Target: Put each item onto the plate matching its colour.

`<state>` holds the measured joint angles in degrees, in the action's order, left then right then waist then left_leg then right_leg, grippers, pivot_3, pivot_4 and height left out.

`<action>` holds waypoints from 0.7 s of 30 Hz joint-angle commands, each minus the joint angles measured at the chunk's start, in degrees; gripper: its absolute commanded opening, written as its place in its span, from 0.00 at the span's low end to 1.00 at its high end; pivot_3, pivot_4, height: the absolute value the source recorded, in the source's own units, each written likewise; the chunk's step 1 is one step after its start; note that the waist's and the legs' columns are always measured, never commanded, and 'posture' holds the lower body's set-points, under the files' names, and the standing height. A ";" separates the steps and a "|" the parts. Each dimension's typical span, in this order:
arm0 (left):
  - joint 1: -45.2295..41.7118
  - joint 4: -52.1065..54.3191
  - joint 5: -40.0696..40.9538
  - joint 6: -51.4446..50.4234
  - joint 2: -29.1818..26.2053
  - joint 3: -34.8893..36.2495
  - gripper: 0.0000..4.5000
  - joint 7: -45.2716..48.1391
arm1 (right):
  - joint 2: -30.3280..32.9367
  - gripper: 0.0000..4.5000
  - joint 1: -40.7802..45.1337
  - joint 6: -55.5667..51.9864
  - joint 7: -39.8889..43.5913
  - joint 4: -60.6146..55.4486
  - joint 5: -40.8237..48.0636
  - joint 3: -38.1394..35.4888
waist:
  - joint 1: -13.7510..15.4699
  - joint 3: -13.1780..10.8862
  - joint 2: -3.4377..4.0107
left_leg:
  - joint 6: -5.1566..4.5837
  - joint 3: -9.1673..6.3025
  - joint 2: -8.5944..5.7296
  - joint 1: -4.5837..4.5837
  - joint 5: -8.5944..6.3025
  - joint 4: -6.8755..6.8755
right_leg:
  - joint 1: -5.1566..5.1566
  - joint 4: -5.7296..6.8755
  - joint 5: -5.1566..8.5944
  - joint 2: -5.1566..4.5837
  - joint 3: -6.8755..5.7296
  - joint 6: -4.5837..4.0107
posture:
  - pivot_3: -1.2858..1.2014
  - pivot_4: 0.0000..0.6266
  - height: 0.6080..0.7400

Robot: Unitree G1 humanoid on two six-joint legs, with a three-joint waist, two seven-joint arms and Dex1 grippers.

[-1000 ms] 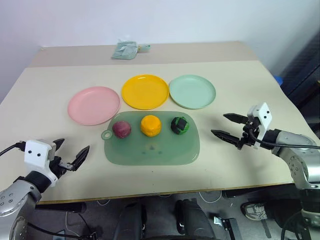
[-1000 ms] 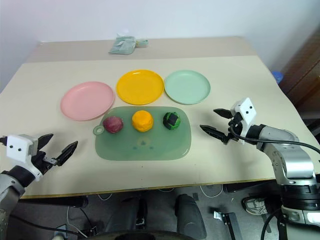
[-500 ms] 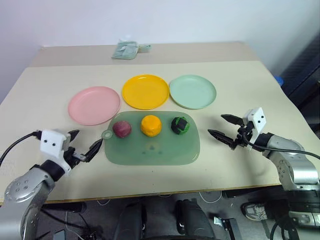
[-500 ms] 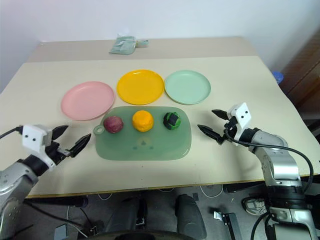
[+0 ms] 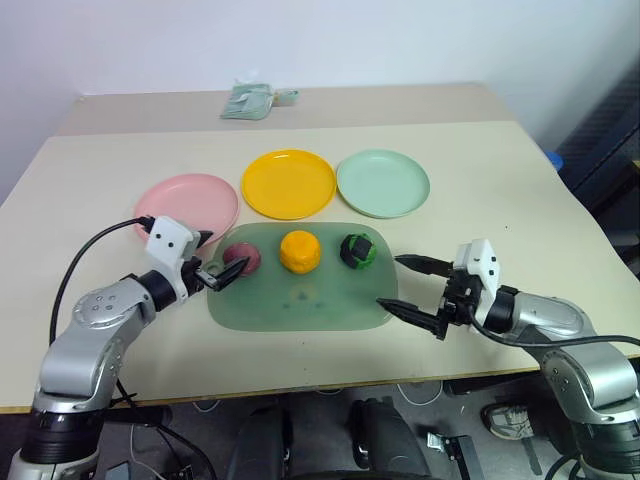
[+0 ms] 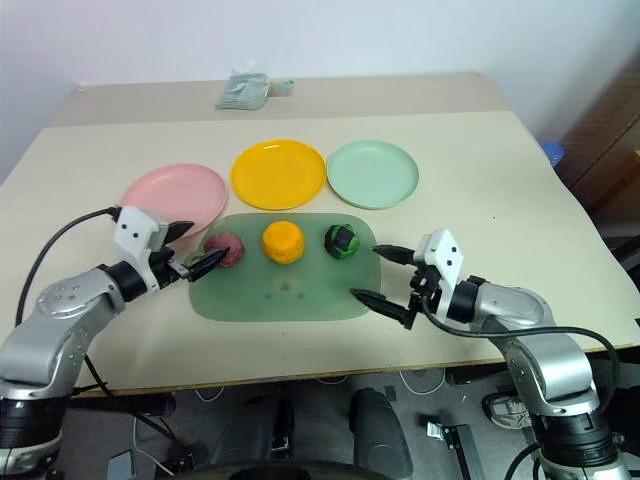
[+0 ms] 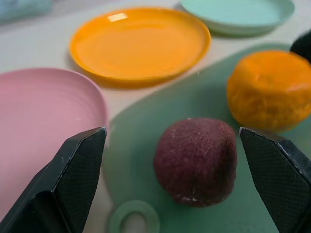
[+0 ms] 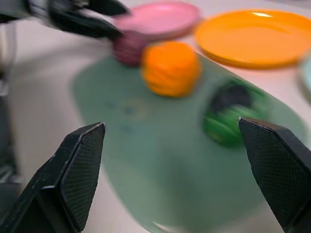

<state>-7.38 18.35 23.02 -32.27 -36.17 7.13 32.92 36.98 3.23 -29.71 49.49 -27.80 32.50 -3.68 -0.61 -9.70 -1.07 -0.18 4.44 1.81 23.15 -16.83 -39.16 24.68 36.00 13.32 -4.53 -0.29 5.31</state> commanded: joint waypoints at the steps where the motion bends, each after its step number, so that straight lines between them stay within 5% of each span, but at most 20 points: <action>1: -1.86 -0.97 -1.63 -0.19 -0.76 -1.93 1.00 0.96 | -0.84 0.99 -0.55 -2.05 -2.50 -5.59 1.91 1.13 | 0.00 0.00 0.00 | 0.00 -0.01 0.00 0.00 0.00 0.00 | 0.00 0.00 0.00 0.00 0.00 -0.01 | 0.52 0.24 1.00; 12: -5.23 -5.56 -3.92 0.52 0.63 -5.76 1.00 2.64 | -2.66 0.99 -0.38 -3.45 -7.49 -8.95 1.33 4.05 | 0.03 0.00 -0.02 | 0.00 -0.01 -0.01 0.01 0.00 0.00 | 0.00 -0.01 0.00 -0.02 0.00 0.00 | 0.52 0.24 1.00; 17: -6.11 -7.05 -4.61 1.16 1.60 -5.72 0.61 2.30 | -2.63 1.00 1.92 -4.89 -8.81 -9.05 2.07 4.57 | 0.02 0.00 -0.02 | 0.00 -0.02 0.00 0.01 0.00 0.00 | 0.00 0.00 0.00 -0.01 -0.01 0.00 | 0.52 0.24 1.00; 21: -5.33 -7.19 -5.00 1.84 1.70 -5.51 0.61 2.61 | -2.53 1.00 3.46 -5.45 -9.22 -8.33 2.43 4.42 | 0.01 0.01 -0.02 | 0.00 -0.01 -0.01 0.01 0.00 -0.01 | 0.00 0.00 0.00 -0.02 -0.01 0.01 | 0.52 0.24 1.00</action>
<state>-12.65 10.70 18.42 -31.65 -34.49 0.88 35.28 34.74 6.06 -35.19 40.50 -34.79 34.04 1.50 -0.60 -9.69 -1.09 -0.18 4.42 1.80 23.16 -16.83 -39.17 24.68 36.00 13.31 -4.55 -0.30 5.32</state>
